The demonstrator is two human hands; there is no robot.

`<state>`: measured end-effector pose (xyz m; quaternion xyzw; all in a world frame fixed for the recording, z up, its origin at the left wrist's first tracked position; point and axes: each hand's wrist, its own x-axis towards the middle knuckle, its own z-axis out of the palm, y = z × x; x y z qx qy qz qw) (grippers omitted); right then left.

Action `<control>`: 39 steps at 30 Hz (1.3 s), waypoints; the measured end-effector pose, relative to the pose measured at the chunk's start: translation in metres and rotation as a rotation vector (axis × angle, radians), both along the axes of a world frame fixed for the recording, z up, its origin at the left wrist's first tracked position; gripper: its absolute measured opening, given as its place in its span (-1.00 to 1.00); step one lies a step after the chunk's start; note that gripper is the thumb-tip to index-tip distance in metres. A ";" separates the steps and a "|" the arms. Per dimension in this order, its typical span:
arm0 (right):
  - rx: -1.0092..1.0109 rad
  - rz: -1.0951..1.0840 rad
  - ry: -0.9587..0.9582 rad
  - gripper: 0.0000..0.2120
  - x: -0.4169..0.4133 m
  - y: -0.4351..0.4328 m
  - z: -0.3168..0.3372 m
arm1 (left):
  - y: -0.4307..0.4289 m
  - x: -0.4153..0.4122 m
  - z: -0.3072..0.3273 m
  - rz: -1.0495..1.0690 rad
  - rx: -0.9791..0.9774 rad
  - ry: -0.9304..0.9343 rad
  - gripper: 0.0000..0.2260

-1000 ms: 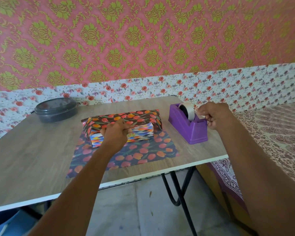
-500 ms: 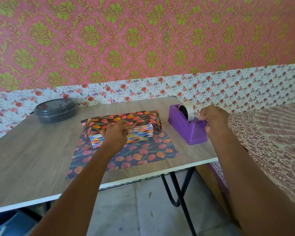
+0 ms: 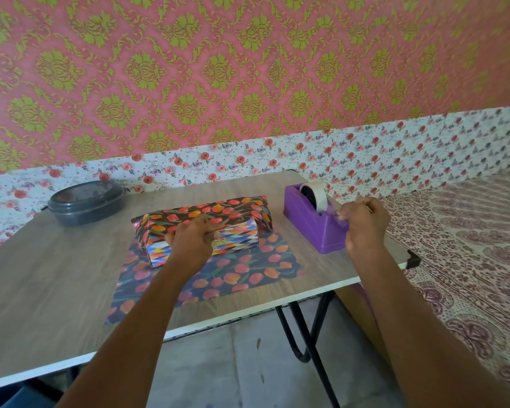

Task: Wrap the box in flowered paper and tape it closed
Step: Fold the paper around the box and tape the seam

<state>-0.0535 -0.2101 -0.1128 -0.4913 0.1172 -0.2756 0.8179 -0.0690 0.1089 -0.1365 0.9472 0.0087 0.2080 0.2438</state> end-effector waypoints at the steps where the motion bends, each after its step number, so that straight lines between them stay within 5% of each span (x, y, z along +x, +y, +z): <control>1: 0.012 0.023 -0.012 -0.64 -0.003 -0.001 -0.001 | -0.001 0.000 0.000 0.002 0.007 0.000 -0.80; 10: -0.069 0.005 0.082 -0.60 -0.020 -0.001 -0.039 | 0.001 -0.001 0.000 0.024 -0.004 0.004 -0.87; 26: -0.345 0.072 -0.195 -0.68 -0.045 0.051 -0.034 | 0.001 -0.005 0.005 -0.023 0.004 0.019 -0.78; 39: -0.655 0.328 -0.305 -0.16 -0.010 0.144 0.011 | -0.002 -0.007 0.001 0.008 0.057 -0.041 -0.75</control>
